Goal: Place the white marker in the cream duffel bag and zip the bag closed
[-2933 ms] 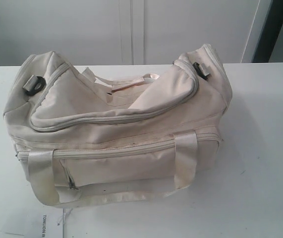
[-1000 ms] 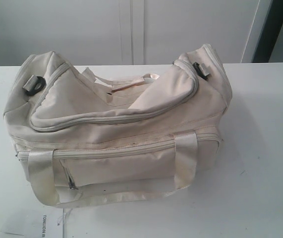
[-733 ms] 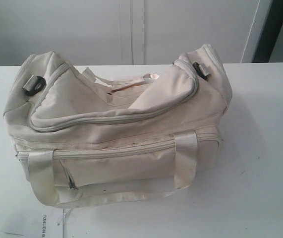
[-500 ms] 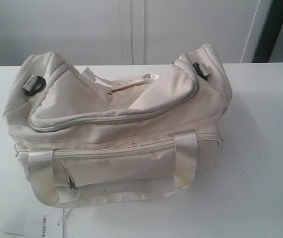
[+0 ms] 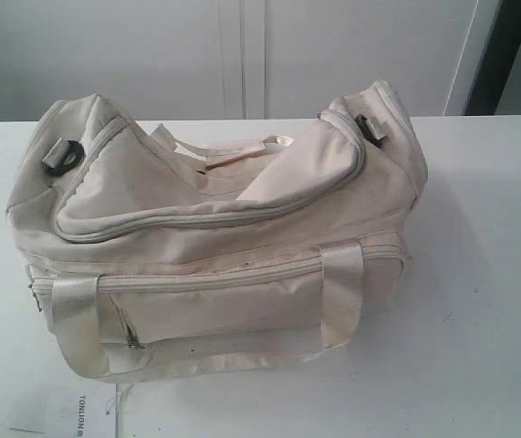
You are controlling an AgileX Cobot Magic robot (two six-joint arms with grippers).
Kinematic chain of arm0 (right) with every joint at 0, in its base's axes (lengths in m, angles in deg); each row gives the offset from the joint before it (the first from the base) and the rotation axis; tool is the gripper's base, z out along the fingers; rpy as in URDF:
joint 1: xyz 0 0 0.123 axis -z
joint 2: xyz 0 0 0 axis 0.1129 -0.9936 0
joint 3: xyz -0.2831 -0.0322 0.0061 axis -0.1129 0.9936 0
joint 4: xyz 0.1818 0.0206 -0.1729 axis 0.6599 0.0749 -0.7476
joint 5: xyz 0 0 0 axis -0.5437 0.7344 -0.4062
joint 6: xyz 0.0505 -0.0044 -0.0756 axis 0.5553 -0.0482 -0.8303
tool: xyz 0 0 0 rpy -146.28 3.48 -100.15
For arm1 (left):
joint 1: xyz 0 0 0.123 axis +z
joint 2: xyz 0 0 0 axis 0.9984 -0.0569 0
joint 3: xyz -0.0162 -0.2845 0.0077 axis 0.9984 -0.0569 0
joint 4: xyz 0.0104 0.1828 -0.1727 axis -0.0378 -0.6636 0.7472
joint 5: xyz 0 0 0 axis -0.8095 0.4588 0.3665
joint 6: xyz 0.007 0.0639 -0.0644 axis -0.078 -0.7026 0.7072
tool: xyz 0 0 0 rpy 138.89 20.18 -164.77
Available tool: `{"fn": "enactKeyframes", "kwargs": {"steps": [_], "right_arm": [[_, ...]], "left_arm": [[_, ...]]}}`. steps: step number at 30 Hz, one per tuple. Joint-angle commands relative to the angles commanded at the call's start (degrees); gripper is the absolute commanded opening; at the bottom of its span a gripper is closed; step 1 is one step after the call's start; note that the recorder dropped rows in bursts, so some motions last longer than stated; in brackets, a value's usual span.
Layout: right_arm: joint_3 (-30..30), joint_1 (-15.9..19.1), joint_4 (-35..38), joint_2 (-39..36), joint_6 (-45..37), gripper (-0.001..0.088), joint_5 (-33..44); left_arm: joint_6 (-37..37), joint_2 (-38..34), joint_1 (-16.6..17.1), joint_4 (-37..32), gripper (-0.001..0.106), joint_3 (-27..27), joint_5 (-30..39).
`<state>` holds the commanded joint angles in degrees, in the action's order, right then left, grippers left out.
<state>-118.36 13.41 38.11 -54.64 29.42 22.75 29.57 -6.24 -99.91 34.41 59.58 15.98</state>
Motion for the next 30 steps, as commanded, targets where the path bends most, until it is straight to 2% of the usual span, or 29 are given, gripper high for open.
{"fn": "enactKeyframes", "kwargs": {"steps": [20,25,30], "right_arm": [[0.0,0.0,0.0,0.0,0.0,0.0,0.0],[0.0,0.0,0.0,0.0,0.1,0.0,-3.1],[1.6,0.0,0.0,3.3,0.3,0.0,-3.4]], "left_arm": [[0.0,0.0,0.0,0.0,0.0,0.0,0.0],[0.0,0.0,0.0,0.0,0.0,0.0,0.0],[0.0,0.0,0.0,0.0,0.0,0.0,0.0]]}}
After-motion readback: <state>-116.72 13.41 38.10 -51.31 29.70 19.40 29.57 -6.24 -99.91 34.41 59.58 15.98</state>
